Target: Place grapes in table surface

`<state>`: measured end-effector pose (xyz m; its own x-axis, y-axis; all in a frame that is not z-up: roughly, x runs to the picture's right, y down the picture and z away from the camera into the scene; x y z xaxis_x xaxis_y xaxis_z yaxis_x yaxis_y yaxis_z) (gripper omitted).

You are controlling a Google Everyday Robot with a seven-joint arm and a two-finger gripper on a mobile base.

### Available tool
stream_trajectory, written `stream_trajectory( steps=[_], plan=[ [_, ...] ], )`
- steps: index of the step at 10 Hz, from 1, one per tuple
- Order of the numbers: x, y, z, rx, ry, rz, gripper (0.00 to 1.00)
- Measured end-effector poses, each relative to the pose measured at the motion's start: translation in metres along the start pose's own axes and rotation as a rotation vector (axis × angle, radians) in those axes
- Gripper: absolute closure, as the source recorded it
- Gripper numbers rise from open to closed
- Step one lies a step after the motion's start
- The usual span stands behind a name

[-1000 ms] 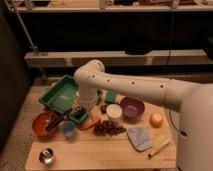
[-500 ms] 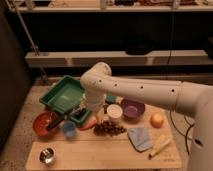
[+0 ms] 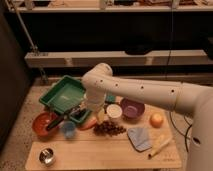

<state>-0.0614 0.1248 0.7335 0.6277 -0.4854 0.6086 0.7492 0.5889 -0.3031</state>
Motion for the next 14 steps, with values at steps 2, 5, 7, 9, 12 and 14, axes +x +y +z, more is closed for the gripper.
stream_trajectory(
  steps=[2,5,7,9,12,14],
  plan=[
    [0.023,0.024,0.021,0.007,-0.02,0.037,0.3],
    [0.049,0.054,0.041,-0.008,-0.03,0.08,0.3],
    [0.053,0.061,0.071,-0.036,-0.043,0.089,0.3],
    [0.048,0.056,0.087,-0.053,-0.054,0.086,0.3],
    [0.043,0.051,0.097,-0.076,-0.055,0.09,0.55],
    [0.041,0.05,0.101,-0.081,-0.056,0.096,0.75]
  ],
)
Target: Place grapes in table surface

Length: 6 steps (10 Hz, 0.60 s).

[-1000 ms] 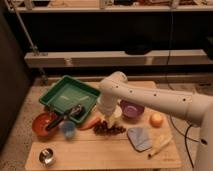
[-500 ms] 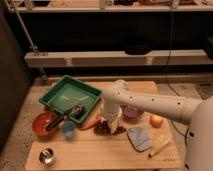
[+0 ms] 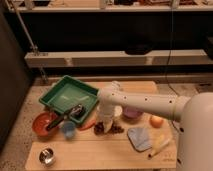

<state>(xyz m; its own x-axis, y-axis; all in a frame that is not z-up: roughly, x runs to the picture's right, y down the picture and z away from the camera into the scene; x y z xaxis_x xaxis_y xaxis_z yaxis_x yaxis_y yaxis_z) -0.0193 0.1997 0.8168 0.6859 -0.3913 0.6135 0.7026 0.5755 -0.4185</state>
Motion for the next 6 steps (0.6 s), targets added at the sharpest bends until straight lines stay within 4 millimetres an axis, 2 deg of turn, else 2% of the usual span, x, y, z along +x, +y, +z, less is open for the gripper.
stream_trajectory(
  steps=[1,2,3,5,6],
  plan=[
    [0.0,0.0,0.001,0.0,-0.002,0.002,0.82],
    [0.001,0.0,0.002,0.007,-0.006,0.007,0.94],
    [0.002,0.002,0.001,0.014,-0.011,0.008,0.99],
    [0.002,0.004,-0.017,0.052,-0.012,0.004,1.0],
    [0.0,0.004,-0.036,0.079,-0.004,-0.002,1.0]
  ],
)
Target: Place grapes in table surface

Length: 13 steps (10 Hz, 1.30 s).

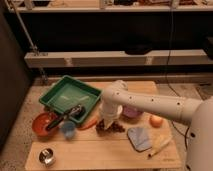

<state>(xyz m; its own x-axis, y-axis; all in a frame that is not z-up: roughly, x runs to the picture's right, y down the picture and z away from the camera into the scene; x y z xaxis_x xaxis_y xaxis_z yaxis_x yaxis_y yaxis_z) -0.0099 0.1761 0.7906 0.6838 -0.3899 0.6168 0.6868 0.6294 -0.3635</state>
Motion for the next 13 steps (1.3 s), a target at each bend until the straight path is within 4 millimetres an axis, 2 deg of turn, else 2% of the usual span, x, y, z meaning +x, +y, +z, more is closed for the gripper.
stream_trajectory(
  steps=[5,7,9,11,13],
  plan=[
    [-0.032,-0.008,-0.115,0.132,0.031,-0.078,1.0],
    [-0.05,-0.011,-0.167,0.196,0.032,-0.128,1.0],
    [-0.064,-0.014,-0.206,0.234,-0.008,-0.169,1.0],
    [-0.085,-0.019,-0.23,0.234,-0.038,-0.214,1.0],
    [-0.102,-0.018,-0.23,0.213,-0.044,-0.246,1.0]
  ],
)
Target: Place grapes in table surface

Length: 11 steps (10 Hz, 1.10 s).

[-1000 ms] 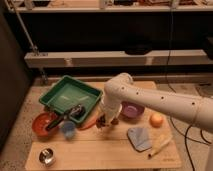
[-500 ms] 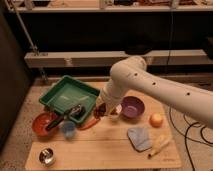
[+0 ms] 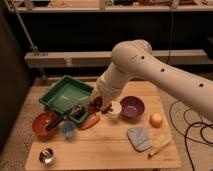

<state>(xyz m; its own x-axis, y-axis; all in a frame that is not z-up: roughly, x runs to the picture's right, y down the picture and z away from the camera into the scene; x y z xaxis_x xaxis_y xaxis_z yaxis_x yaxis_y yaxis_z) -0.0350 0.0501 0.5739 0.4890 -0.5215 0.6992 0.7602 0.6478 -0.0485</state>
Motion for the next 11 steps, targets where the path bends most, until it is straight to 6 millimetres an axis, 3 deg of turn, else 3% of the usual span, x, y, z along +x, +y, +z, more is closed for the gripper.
stream_trajectory(
  steps=[2,5,7,9,11],
  plan=[
    [-0.016,0.004,0.017,-0.033,-0.026,-0.027,1.0],
    [-0.029,0.031,0.073,-0.082,-0.071,-0.041,1.0],
    [-0.035,0.051,0.123,-0.105,-0.103,-0.064,1.0],
    [-0.035,0.053,0.128,-0.106,-0.106,-0.068,0.91],
    [-0.035,0.054,0.127,-0.106,-0.106,-0.065,0.71]
  ],
)
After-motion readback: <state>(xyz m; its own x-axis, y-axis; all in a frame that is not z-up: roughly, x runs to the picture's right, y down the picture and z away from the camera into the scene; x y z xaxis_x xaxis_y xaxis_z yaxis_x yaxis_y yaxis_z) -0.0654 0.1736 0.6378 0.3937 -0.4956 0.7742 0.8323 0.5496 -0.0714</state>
